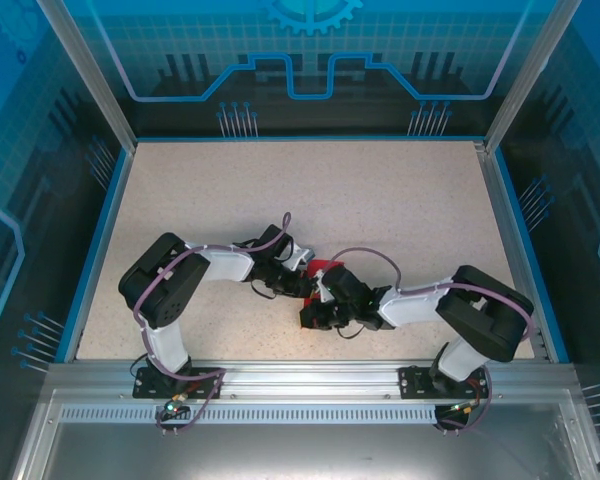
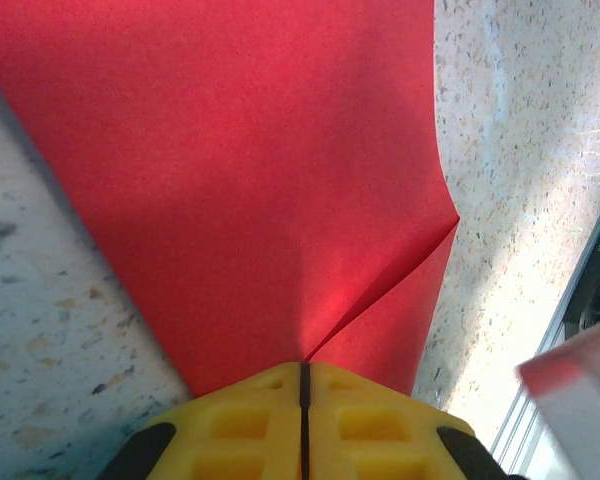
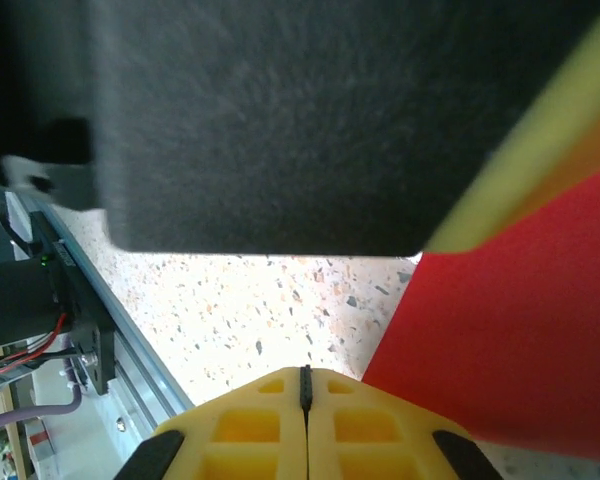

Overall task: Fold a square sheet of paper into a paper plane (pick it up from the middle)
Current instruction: Third fold the triangle at the center of the table.

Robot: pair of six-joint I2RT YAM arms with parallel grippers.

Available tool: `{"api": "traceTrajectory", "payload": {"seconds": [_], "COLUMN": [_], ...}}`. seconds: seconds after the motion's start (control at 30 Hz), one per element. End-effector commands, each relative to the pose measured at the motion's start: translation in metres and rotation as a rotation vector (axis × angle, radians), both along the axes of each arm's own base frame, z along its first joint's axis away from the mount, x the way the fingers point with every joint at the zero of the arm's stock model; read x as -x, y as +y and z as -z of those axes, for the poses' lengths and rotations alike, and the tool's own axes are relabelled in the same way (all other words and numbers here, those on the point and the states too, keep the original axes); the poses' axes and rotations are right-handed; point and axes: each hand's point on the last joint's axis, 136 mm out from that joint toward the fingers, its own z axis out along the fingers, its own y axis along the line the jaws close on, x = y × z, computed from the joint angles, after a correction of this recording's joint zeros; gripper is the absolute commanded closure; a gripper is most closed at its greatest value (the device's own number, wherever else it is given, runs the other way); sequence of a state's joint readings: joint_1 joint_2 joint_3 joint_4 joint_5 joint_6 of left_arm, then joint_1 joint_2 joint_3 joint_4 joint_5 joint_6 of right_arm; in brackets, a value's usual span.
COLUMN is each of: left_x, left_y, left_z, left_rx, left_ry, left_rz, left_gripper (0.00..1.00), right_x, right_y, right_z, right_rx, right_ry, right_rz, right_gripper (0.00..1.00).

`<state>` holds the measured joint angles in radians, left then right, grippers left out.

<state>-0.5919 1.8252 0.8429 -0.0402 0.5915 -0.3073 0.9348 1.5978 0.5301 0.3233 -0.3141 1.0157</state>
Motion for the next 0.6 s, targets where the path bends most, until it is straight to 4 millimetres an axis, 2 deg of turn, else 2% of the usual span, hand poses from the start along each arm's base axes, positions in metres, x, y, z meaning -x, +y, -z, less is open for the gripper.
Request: {"api": "traceTrajectory", "payload": {"seconds": [0.0,0.13,0.27,0.4,0.57], "left_x": [0.024,0.024,0.024,0.023,0.024], "left_y": [0.022,0.022,0.022,0.022,0.023], "left_z": [0.038,0.038,0.038,0.037,0.038], "left_rx": [-0.147,-0.147,-0.148,-0.145,-0.146], "left_ry": [0.081,0.081,0.079,0.076,0.077], "left_rz": [0.014,0.015,0.015,0.015,0.014], "left_gripper": [0.91,0.90,0.91,0.91,0.91], "right_x": [0.000,0.002,-0.004,-0.020,-0.035], "right_y": [0.002,0.001,0.000,-0.016,-0.036], "right_z": [0.013,0.017,0.001,-0.016,-0.017], "right_rx": [0.030,0.036,0.018,-0.002,-0.028], "right_ry": [0.013,0.029,-0.007,-0.058,-0.063], "right_rz": [0.014,0.015,0.022,0.077,0.139], "right_gripper": [0.95,0.95,0.95,0.95,0.94]}}
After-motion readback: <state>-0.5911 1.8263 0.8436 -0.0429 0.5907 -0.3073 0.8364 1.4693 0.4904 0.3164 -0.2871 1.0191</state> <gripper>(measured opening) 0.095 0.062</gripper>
